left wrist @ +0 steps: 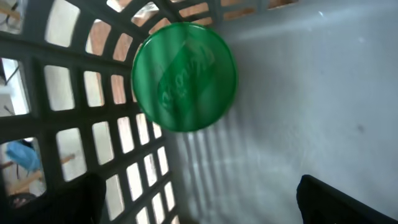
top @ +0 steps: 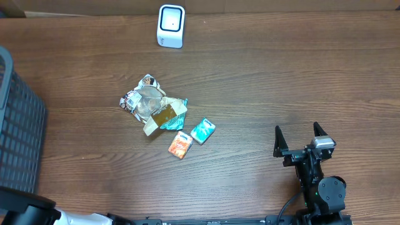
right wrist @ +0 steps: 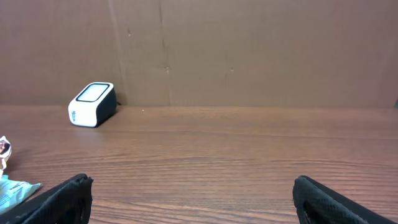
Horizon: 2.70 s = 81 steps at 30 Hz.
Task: Scan the item barcode
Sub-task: 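Reach into the basket and grasp the green-capped bottle with the left gripper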
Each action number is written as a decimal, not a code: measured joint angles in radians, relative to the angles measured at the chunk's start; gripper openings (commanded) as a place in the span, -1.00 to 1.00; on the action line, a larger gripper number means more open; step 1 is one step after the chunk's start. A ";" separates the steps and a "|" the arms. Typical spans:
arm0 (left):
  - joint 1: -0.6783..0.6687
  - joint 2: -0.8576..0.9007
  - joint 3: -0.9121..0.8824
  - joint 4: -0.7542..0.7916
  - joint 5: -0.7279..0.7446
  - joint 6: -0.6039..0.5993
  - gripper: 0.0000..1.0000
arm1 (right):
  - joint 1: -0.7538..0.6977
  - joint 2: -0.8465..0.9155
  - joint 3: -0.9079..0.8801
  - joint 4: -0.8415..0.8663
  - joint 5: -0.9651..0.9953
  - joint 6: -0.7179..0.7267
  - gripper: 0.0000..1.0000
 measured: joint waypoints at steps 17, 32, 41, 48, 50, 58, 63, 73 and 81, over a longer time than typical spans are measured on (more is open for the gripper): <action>0.023 0.051 -0.001 0.092 -0.064 -0.024 0.84 | 0.000 0.000 0.000 -0.001 0.000 0.000 1.00; 0.023 0.130 -0.001 0.163 -0.098 -0.026 0.86 | 0.000 0.000 0.000 -0.001 0.000 0.000 1.00; 0.024 0.160 -0.001 0.195 -0.106 -0.027 0.72 | 0.000 0.000 0.000 0.000 0.000 0.000 1.00; 0.025 0.161 -0.001 0.202 -0.112 -0.027 0.40 | 0.000 0.000 0.000 0.000 0.000 0.000 1.00; 0.025 0.160 -0.001 0.204 -0.112 -0.027 0.35 | 0.000 0.000 0.000 0.000 0.000 0.000 1.00; 0.024 0.160 0.000 0.212 -0.111 -0.027 0.21 | 0.000 0.000 0.000 0.000 0.000 0.000 1.00; 0.001 0.160 0.000 0.217 -0.117 -0.026 0.18 | 0.000 0.000 0.000 0.000 0.000 0.000 1.00; -0.180 0.160 0.000 0.244 -0.116 0.008 0.17 | 0.000 0.000 0.000 0.000 0.000 0.000 1.00; -0.286 0.160 0.010 0.237 -0.065 0.030 0.11 | 0.000 0.000 0.000 0.000 0.000 0.000 1.00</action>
